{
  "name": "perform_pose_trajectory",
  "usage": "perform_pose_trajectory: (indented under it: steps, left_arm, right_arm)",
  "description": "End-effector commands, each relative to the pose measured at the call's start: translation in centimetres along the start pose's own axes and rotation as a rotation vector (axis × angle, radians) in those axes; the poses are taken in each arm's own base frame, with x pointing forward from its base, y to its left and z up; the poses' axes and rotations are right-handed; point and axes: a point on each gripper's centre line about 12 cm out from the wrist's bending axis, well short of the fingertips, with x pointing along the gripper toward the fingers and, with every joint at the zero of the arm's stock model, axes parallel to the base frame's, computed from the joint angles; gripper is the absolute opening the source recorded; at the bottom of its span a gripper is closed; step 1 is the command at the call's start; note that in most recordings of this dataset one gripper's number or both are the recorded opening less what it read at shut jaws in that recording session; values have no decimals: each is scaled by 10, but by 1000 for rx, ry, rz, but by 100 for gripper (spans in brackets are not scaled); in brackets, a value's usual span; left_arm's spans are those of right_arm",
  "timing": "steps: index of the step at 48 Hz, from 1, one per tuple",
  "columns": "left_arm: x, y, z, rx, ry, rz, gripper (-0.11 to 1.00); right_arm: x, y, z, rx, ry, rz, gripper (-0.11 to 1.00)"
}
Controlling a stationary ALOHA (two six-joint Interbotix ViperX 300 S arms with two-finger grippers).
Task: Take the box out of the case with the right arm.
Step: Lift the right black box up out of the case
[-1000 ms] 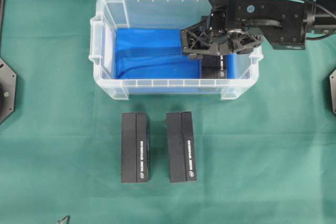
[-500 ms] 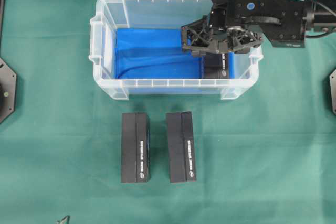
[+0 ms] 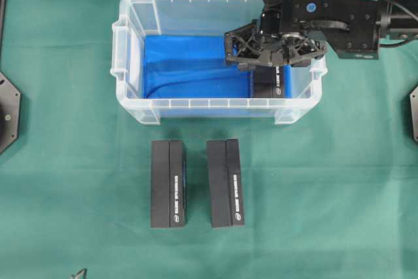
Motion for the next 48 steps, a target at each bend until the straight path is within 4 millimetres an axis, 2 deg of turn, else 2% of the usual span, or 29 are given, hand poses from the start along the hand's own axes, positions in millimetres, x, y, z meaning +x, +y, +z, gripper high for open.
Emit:
perform_pose_trajectory:
  steps: [1, 10, 37, 48]
  left_arm:
    - [0, 0, 5, 0, -5, 4, 2]
    - [-1, 0, 5, -3, -7, 4, 2]
    - [-1, 0, 6, -3, -13, 3, 2]
    - [-2, 0, 6, -5, -14, 3, 2]
  right_arm:
    - [-11, 5, -2, 4, 3, 27, 65]
    - [-36, 8, 2, 10, -6, 23, 65]
    - [-142, 17, 10, 20, -68, 41, 65]
    - [-170, 17, 9, 25, -66, 39, 65]
